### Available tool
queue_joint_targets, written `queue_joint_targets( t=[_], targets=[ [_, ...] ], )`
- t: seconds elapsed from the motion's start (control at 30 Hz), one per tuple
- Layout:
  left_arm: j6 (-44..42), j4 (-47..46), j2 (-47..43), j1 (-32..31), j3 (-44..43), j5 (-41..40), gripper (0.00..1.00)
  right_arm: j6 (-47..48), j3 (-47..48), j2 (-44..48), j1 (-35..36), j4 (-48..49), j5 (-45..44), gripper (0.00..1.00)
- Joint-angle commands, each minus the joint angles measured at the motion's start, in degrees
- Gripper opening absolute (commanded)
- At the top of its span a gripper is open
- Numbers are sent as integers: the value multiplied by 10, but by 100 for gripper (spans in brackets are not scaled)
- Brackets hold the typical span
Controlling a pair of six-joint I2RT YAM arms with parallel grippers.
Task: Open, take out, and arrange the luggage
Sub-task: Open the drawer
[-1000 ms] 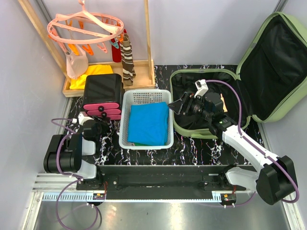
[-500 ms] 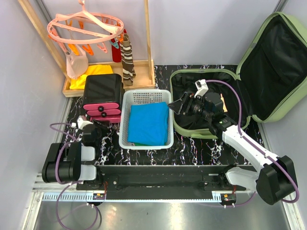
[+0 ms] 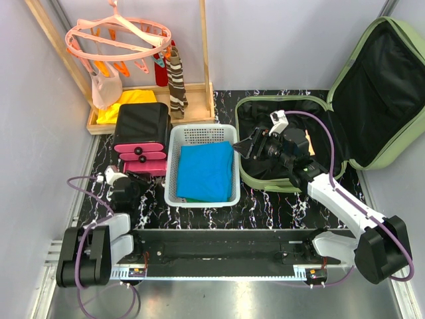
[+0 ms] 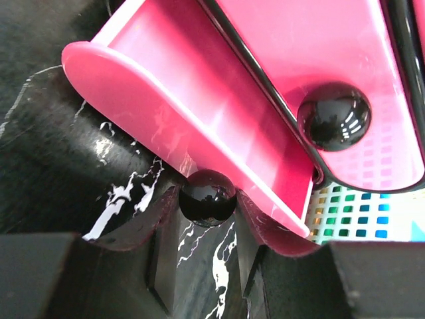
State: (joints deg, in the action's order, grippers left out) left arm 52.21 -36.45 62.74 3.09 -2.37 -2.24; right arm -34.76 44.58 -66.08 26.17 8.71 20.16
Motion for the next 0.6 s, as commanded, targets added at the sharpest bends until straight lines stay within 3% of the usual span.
queue_joint_targets(
  t=[0.0, 0.57],
  targets=[
    [-10, -31, -57, 1, 22, -31, 0, 1, -3, 3, -2, 30, -2, 79],
    [6, 41, -104, 1, 48, -27, 0, -1, -11, 12, -2, 30, -1, 79]
  ],
)
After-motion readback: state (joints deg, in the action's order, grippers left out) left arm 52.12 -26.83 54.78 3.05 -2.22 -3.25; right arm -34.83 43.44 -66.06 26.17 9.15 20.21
